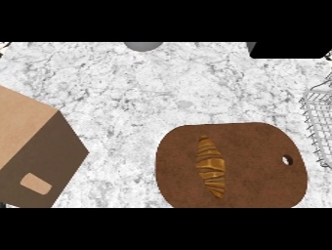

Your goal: Pick the bell pepper from the cutting board and place it in the tiered basket

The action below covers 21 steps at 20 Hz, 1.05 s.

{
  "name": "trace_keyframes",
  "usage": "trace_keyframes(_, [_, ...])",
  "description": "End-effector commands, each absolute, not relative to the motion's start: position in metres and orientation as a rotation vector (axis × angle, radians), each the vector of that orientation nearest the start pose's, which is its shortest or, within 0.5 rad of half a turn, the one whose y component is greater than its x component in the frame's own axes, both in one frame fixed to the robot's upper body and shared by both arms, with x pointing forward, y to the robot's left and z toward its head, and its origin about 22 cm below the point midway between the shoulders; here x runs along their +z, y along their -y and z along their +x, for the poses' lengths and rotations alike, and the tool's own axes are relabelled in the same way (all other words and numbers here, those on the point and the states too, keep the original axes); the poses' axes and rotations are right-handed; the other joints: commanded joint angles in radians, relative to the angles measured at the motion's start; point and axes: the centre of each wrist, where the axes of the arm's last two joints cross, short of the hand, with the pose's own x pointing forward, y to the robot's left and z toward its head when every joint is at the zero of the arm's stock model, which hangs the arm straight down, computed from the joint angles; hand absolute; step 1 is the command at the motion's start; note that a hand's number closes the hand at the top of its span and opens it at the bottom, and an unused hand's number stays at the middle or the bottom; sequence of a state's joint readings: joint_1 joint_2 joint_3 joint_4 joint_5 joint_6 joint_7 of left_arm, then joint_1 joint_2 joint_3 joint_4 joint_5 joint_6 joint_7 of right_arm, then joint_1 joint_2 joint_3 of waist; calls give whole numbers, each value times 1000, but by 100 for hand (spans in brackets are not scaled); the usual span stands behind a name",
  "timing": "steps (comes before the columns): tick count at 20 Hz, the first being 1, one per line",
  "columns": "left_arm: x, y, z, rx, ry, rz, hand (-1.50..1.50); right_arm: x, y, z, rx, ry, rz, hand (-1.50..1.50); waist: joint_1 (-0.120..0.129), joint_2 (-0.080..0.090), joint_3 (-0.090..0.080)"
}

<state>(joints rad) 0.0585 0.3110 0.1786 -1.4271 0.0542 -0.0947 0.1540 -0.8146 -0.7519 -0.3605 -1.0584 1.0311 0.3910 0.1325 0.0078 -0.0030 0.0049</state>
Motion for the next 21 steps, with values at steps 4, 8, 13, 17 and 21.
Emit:
trace_keyframes(4, [-25, -358, 209, -52, 1185, 273, 0, 335, 448, 327, 418, 1270, -1346, -150, -20, -2, -5])
trace_keyframes(8, [-25, -357, 209, -45, 1185, 291, 0, 361, 474, 304, 204, 1256, -1222, -150, -23, -4, -6])
trace_keyframes(13, [-21, -363, 198, -39, 1190, 293, 0, 348, 526, 260, -21, 1364, -1018, -150, -38, -10, -4])
trace_keyframes(17, [-20, -368, 197, -28, 1186, 303, 0, 339, 570, 213, -104, 1494, -901, -150, -42, -7, -3])
trace_keyframes(21, [-21, -367, 199, -28, 1194, 304, 0, 320, 603, 161, -101, 1532, -813, -150, -48, -5, -3])
